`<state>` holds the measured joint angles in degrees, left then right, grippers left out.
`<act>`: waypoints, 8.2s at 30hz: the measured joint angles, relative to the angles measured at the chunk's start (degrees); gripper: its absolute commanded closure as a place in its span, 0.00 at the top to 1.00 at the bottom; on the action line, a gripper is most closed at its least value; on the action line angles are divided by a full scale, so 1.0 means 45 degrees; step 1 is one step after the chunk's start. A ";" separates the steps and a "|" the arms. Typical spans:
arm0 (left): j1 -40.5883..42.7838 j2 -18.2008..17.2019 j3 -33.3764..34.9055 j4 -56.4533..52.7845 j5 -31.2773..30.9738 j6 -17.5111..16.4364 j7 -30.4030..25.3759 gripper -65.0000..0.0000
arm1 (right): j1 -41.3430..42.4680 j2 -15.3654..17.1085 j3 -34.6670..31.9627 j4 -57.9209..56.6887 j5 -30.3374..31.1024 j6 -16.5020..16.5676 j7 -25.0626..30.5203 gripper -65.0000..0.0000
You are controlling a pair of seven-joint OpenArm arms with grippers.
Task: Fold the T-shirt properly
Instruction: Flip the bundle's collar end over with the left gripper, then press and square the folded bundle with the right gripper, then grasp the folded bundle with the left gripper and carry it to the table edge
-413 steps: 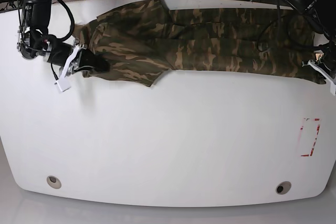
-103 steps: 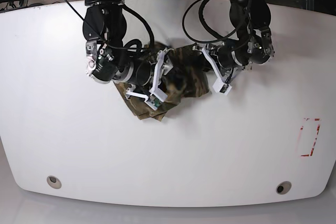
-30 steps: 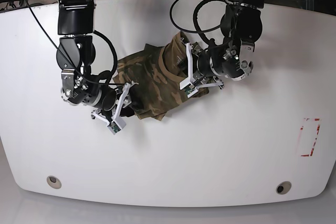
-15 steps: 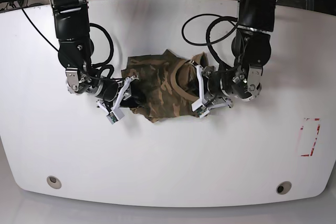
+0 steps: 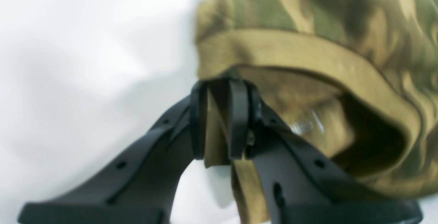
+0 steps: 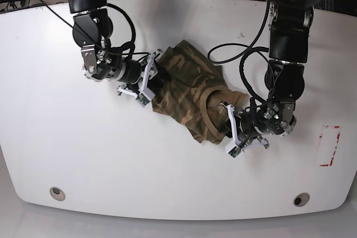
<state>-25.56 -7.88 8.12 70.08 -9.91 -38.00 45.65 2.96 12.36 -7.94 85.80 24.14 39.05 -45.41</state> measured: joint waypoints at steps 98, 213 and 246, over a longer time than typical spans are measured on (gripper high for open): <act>0.7854 0.1253 -0.4794 0.6416 -0.0228 -0.0039 0.2569 0.13 | 0.5032 -0.3468 0.2467 -0.5178 0.1642 0.0087 -0.2181 0.56; 0.5212 0.2132 -0.2579 0.8204 0.0005 0.1579 0.2696 0.23 | 0.3313 -0.1035 0.2943 -0.1909 0.4420 0.0131 -0.2642 0.40; 0.3667 0.0214 -0.2234 0.0097 -0.0534 0.4794 -0.3133 0.49 | 0.2511 0.0763 0.4809 -0.1443 0.5377 0.0092 -0.3201 0.40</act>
<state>-9.06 -6.92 -1.93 70.52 -12.32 -16.43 31.55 14.26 15.79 13.69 79.31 48.34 39.46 -59.81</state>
